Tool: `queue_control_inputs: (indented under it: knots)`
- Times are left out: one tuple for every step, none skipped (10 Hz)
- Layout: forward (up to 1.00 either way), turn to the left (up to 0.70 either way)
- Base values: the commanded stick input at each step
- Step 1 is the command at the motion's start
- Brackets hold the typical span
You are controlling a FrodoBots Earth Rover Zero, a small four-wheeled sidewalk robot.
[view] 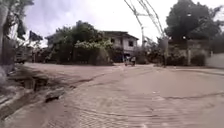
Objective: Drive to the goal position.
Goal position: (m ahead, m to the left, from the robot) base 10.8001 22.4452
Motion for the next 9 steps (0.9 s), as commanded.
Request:
queue_control_inputs:
  knots:
    - [1.00,0.00]
    - [1.00,0.00]
    - [1.00,0.00]
    - [1.00,0.00]
    - [1.00,0.00]
    - [1.00,0.00]
    - [1.00,0.00]
    - [1.00,0.00]
    - [1.00,0.00]
